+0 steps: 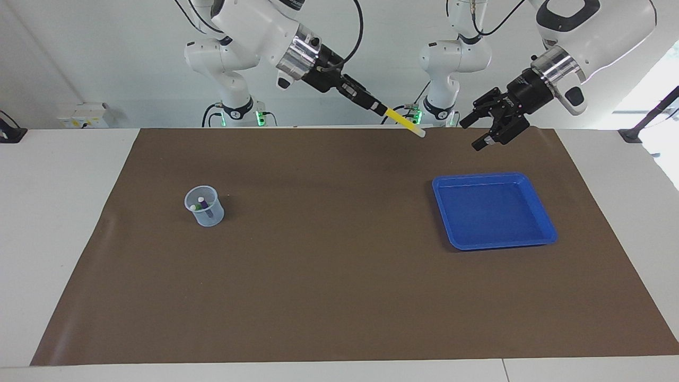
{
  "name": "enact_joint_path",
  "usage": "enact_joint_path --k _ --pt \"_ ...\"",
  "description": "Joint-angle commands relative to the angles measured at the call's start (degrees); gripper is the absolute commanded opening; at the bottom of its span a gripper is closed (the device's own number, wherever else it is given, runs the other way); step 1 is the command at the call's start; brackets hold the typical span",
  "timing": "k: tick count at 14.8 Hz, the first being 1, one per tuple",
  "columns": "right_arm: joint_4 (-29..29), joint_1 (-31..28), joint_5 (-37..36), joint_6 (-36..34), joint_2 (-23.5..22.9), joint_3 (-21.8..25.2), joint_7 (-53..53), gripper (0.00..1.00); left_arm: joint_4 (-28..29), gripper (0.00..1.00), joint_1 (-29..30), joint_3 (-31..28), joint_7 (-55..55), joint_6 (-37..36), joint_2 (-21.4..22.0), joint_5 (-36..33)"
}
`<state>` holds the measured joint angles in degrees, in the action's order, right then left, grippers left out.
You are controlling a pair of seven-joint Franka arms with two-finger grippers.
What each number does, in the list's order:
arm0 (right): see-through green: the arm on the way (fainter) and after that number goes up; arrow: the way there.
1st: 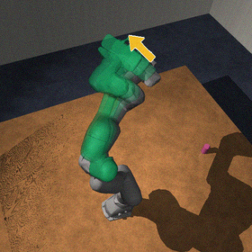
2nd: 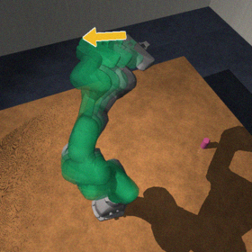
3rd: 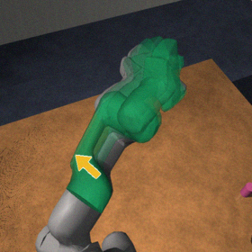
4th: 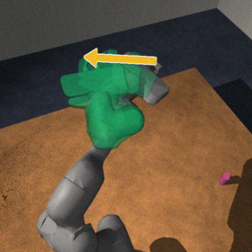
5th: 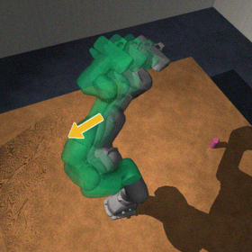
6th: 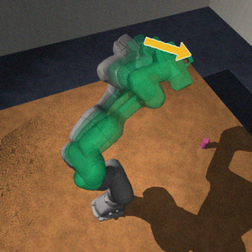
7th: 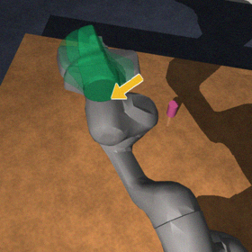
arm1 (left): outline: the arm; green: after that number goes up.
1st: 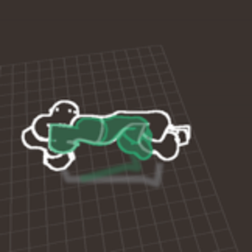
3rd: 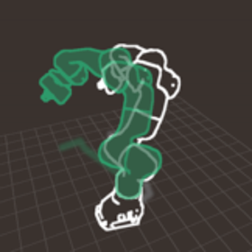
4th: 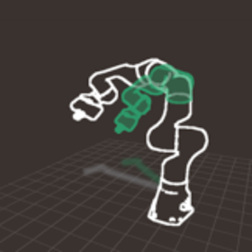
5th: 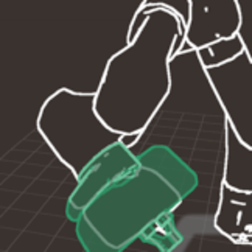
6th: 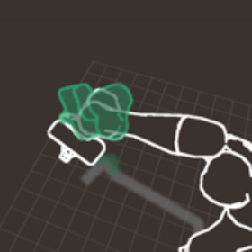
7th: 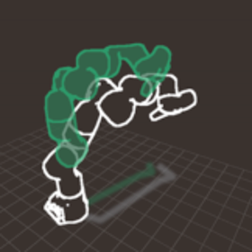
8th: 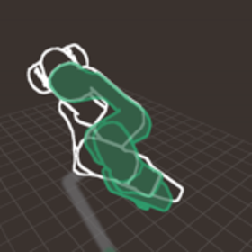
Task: Right arm passes pens to left for tray arrangement
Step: 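Carry the yellow pen toward the tray while the left gripper approaches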
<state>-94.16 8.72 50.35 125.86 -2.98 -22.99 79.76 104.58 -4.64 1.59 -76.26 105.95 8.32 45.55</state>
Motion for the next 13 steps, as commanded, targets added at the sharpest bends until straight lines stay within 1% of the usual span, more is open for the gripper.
enact_joint_path --k 1,3,4,5,7,10,13 --pt "2.49 2.07 -1.22 1.31 -2.56 -0.56 1.8 0.0 1.86 1.0 -1.24 1.21 -6.51 2.42 2.84 -1.77" --pt "2.4 4.19 -1.31 3.77 -3.52 -0.56 1.97 0.0 1.86 1.0 -1.24 2.97 -10.47 1.72 4.24 -5.63" --pt "2.4 5.07 -1.31 4.3 -3.7 -0.56 2.06 0.0 2.03 1.0 -1.24 3.85 -11.01 1.54 5.12 -6.26" --pt "2.4 5.07 -1.4 4.31 -3.7 -0.56 2.06 0.0 2.03 1.0 -1.24 4.64 -12.06 1.28 5.39 -6.61" --pt "2.4 5.16 -1.49 4.39 -3.7 -0.56 2.06 0.0 1.94 1.0 -1.24 5.52 -14.08 -1.26 6.27 -9.68" --pt "2.4 5.43 -1.49 4.57 -3.7 -0.56 2.15 0.0 2.03 1.0 -1.16 6.14 -14.88 -4.69 7.06 -10.74" --pt "2.4 5.43 -1.57 4.66 -3.7 -0.56 2.06 0.0 2.55 1.0 -1.24 6.23 -17.51 -4.53 7.59 -12.76"
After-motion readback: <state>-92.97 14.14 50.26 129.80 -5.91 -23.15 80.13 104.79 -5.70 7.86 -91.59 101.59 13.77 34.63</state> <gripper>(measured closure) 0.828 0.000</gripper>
